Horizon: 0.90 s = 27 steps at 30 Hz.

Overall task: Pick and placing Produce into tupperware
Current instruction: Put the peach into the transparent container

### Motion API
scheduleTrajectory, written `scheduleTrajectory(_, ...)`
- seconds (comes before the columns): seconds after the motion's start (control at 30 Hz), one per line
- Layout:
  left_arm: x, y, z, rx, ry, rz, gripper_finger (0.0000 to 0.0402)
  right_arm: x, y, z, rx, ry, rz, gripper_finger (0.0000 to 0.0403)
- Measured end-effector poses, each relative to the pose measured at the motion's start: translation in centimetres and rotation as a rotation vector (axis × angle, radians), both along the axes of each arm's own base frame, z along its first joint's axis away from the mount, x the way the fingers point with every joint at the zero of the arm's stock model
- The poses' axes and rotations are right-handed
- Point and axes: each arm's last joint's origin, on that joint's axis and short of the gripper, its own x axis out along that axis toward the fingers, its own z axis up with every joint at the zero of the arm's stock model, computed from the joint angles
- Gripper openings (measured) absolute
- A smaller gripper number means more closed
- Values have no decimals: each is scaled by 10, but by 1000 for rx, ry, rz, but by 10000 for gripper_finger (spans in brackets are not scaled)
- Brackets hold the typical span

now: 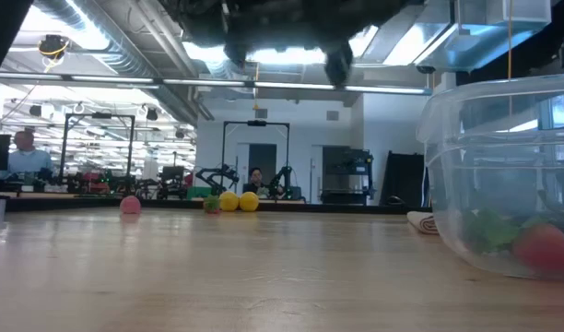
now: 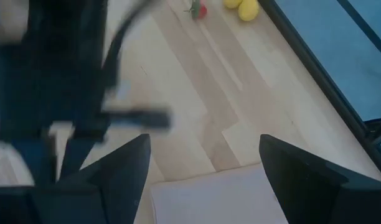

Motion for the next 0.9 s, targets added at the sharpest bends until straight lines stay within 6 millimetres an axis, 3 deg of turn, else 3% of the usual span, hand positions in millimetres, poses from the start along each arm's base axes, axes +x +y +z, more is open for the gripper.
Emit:
scheduleTrajectory(0.23,-46,68,66,46,-3,203,0,2,0,1,-3,-17,2,301)
scheduleTrajectory(0.4,-85,95,97,117,0,244,0,5,-3,3,-33,-62,-23,301)
scheduleTrajectory(0.63,-120,111,117,249,-5,288,21,10,-8,8,-169,-141,-124,301)
scheduleTrajectory(0.9,-146,121,99,299,285,383,159,21,-24,4,-203,-137,-144,301)
